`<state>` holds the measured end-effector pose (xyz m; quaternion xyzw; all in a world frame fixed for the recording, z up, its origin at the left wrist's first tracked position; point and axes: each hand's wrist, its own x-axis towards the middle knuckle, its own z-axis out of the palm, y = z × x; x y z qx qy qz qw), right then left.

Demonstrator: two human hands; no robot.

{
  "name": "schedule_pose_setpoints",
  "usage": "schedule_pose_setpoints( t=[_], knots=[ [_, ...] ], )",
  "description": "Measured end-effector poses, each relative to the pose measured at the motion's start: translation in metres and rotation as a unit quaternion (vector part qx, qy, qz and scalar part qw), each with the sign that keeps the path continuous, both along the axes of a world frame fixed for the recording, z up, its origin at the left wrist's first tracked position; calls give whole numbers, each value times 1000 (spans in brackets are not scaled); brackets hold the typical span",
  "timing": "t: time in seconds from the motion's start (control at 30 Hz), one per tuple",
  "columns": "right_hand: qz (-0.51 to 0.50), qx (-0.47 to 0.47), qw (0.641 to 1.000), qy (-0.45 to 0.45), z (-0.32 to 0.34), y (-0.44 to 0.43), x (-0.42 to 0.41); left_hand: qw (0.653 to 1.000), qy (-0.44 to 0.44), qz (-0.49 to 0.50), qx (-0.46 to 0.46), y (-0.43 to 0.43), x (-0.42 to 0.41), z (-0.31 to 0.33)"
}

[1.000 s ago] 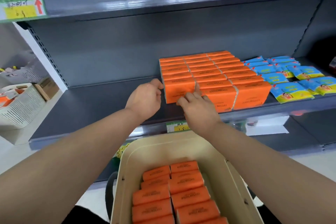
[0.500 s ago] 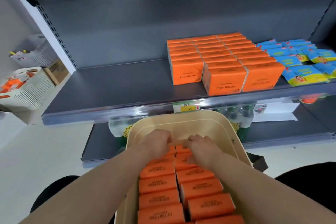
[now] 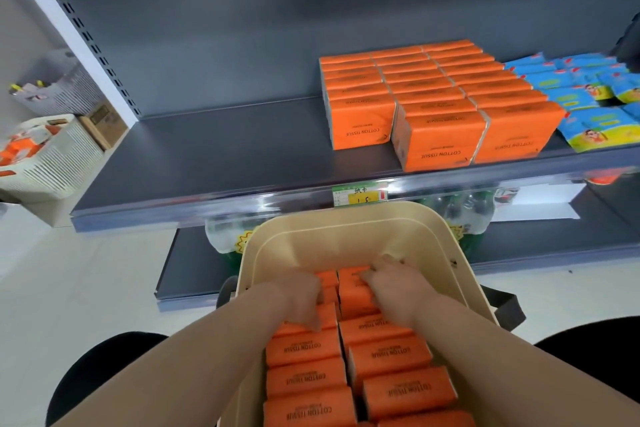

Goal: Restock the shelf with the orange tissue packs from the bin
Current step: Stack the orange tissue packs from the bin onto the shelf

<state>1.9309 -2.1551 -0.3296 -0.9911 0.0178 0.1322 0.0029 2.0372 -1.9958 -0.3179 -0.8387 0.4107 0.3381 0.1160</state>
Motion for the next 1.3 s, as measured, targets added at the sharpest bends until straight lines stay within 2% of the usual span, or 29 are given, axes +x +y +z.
schedule_pose_setpoints(
  t=[0.1,0.27,0.43,0.57,0.7,0.87,0.97,1.13,1.3],
  knots=[
    [0,19,999,-51,9,-2,-3,1000,-10,-3,15,4,2,3],
    [-9,42,997,-65,17,-1,-19,1000,-13,19,15,12,-9,-7],
    [-32,28,988,-147,35,-7,-23,988,-8,81,-129,3,-18,12],
    [-52,-1,980,-193,51,-13,-26,973,-76,101,-194,-7,-15,37],
    [-83,-3,976,-203,73,-20,-33,943,-161,117,-265,-10,-7,63],
    [-92,-25,967,-235,107,-29,-37,920,-154,181,-311,-15,5,108],
    [-95,-38,958,-267,125,-38,-40,924,-153,160,-313,-23,11,137],
    [-106,-55,951,-286,146,-56,-39,902,-238,98,-346,-55,20,175],
    [-112,-61,953,-276,146,-74,-36,900,-272,100,-325,-94,30,169]
  ],
)
